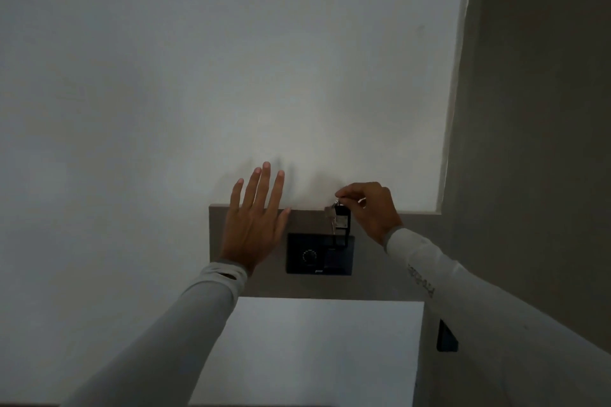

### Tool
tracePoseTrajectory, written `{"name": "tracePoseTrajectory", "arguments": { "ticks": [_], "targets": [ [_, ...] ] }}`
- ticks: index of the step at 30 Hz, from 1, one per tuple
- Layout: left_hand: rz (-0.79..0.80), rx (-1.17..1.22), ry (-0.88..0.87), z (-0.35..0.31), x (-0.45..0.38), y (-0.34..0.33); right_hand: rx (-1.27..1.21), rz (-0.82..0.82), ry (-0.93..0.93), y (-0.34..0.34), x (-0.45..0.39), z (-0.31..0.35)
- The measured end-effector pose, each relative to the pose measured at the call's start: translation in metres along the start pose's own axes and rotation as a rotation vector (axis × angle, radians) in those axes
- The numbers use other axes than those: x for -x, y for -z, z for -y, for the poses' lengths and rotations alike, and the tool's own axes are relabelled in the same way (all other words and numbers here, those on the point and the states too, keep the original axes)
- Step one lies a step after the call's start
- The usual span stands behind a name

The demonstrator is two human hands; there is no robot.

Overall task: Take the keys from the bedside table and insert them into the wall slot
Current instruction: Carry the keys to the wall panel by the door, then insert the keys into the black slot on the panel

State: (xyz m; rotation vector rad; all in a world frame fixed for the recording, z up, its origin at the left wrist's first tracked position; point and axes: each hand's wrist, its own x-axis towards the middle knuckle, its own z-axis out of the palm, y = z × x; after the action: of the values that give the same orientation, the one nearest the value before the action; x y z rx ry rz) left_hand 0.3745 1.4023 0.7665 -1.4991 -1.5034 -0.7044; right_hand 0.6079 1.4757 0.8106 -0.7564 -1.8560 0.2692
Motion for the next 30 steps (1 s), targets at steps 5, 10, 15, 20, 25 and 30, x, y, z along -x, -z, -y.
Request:
{"name": "tracePoseTrajectory", "arguments": {
  "ticks": [5,10,15,20,25,30],
  "targets": [
    [-0.034,-0.039,0.001,0.004,-0.03,-0.027,-0.038,0.009,0.046,-0.01,-0.017,-0.017],
    [-0.024,-0.027,-0.007,0.008,-0.045,-0.062,-0.08,-0.014,0.097,-0.02,-0.025,-0.031],
    [-0.078,0.026,0.032,0.007,-0.042,-0.097,-0.072,-0.025,0.126,-0.027,-0.03,-0.041],
    [-0.157,0.014,0.028,0.012,-0.039,-0.111,-0.044,-0.019,0.136,-0.034,-0.026,-0.055],
    [-0.235,0.013,0.022,0.012,-0.038,-0.118,-0.014,-0.03,0.172,-0.042,-0.008,-0.068],
    [-0.283,-0.006,0.024,0.014,-0.037,-0.121,0.07,-0.072,0.251,-0.043,0.001,-0.068]
  ]
}}
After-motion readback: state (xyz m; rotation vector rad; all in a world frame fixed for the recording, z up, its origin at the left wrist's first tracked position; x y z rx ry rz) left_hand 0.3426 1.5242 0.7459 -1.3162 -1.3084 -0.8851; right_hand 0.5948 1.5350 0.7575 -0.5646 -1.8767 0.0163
